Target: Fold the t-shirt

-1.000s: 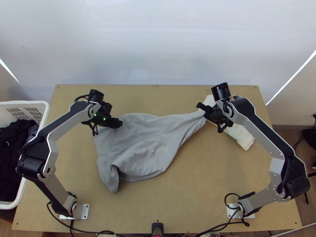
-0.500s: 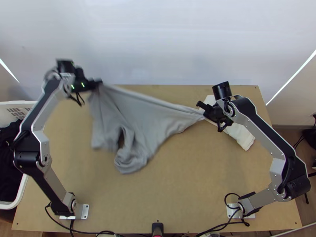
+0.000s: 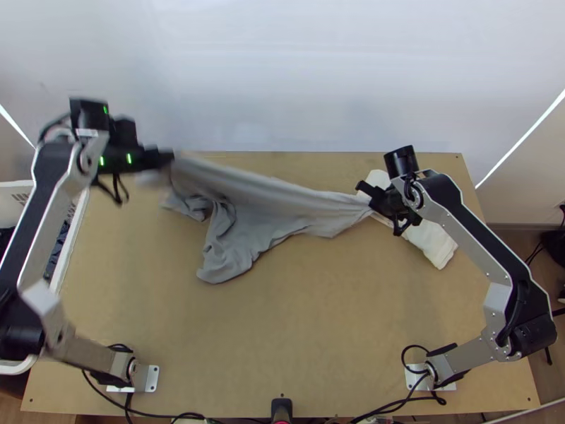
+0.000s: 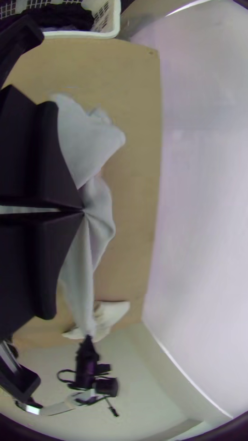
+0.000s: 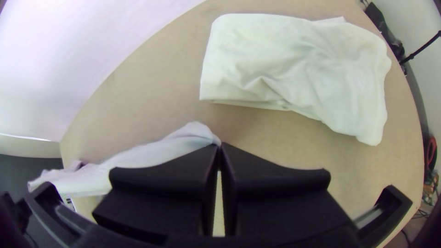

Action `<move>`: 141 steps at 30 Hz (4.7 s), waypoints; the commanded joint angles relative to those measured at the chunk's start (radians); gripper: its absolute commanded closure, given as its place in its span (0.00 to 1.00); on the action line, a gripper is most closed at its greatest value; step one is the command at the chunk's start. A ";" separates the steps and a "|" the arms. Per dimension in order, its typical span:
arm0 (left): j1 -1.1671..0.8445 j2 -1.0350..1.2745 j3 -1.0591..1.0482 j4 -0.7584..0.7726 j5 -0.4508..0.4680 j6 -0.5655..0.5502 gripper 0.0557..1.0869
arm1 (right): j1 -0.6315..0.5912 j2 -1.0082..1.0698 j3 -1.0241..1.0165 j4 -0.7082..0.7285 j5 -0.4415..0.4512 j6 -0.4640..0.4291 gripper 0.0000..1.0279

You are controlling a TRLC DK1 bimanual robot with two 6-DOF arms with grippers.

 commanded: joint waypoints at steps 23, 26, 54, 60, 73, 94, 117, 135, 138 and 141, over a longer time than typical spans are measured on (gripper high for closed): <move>-0.079 -0.191 -0.549 0.100 0.093 0.098 0.04 | 0.010 0.005 0.029 0.022 -0.010 -0.011 0.97; 0.024 -0.099 -0.510 0.046 0.096 0.088 0.05 | 0.010 0.007 0.029 0.022 -0.010 -0.010 0.97; 0.208 0.186 -0.523 0.243 0.139 0.065 0.05 | 0.022 0.014 0.009 0.040 -0.010 -0.008 0.97; 0.196 0.201 -0.524 0.255 0.139 0.054 0.05 | 0.022 0.014 0.006 0.040 -0.010 -0.008 0.97; 0.183 0.200 -0.529 0.289 0.139 0.009 0.14 | 0.028 0.011 -0.005 0.045 -0.010 -0.008 0.97; 0.272 0.020 -0.391 0.430 0.134 -0.302 0.97 | -0.035 0.031 0.227 0.089 0.010 -0.017 0.97; 0.085 0.137 -0.556 0.174 0.028 -0.015 0.30 | 0.001 0.017 0.159 0.089 0.010 -0.027 0.97; 0.085 0.218 -0.487 0.247 0.025 -0.038 0.30 | -0.004 0.007 0.112 0.089 0.010 -0.031 0.97; 0.085 0.228 -0.478 0.247 0.025 -0.044 0.31 | -0.004 0.007 0.110 0.089 0.010 -0.031 0.97; 0.087 0.220 -0.487 0.276 0.027 -0.075 0.79 | -0.004 0.007 0.110 0.089 0.010 -0.031 0.97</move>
